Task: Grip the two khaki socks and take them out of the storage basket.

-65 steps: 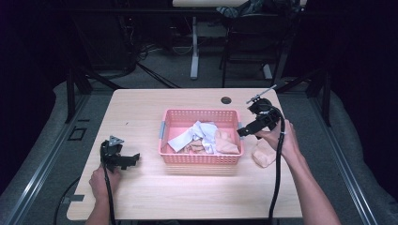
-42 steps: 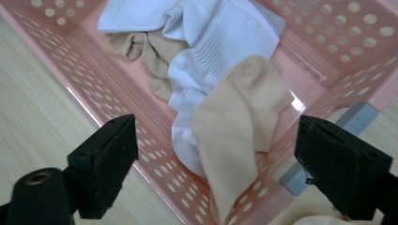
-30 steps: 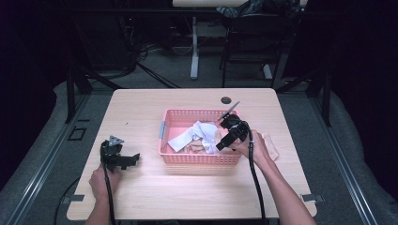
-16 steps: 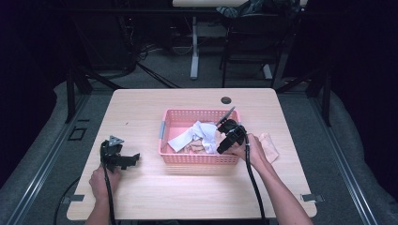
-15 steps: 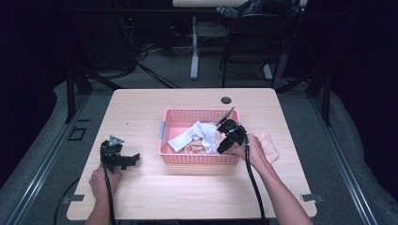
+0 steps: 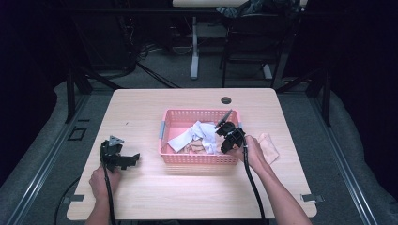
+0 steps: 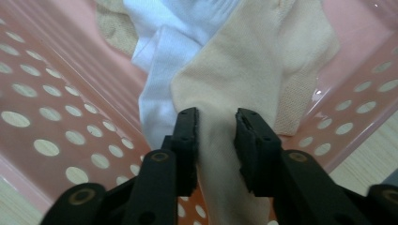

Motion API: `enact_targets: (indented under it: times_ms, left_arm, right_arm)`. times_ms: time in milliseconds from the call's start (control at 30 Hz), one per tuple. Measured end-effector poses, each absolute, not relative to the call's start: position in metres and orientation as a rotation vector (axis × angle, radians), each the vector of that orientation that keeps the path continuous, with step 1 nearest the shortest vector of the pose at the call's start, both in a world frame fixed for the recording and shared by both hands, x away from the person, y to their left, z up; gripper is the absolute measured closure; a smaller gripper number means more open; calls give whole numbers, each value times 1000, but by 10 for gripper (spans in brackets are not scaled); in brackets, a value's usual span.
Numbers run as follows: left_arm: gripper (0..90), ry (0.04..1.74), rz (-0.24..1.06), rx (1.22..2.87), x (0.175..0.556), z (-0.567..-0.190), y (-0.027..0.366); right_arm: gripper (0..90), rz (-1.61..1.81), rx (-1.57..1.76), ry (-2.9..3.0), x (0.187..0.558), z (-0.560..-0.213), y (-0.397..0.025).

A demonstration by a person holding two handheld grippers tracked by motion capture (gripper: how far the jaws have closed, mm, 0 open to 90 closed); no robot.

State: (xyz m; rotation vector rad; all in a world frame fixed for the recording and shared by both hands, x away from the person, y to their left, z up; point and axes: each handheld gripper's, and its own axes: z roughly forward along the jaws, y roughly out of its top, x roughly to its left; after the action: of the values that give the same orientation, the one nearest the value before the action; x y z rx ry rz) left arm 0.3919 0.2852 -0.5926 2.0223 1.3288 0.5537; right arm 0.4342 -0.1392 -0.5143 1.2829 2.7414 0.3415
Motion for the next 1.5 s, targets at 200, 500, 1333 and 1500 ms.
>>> enact_targets:
  times_ms: [200,500,1333,1500]
  left_arm:
    - [0,1329,554,2022,392,-593,285]
    - [0,1328,554,2022,392,-593,285]
    - [0,1329,554,2022,392,-593,285]
    - [0,1329,554,2022,392,-593,285]
  right_arm:
    - [842,402,1312,2732,434,-512,-143]
    - [863,497,1333,2719,435,-496,-153]
    - [867,668,1263,2673,437,-439,-155]
    - [866,699,1252,2652,439,-427,-155]
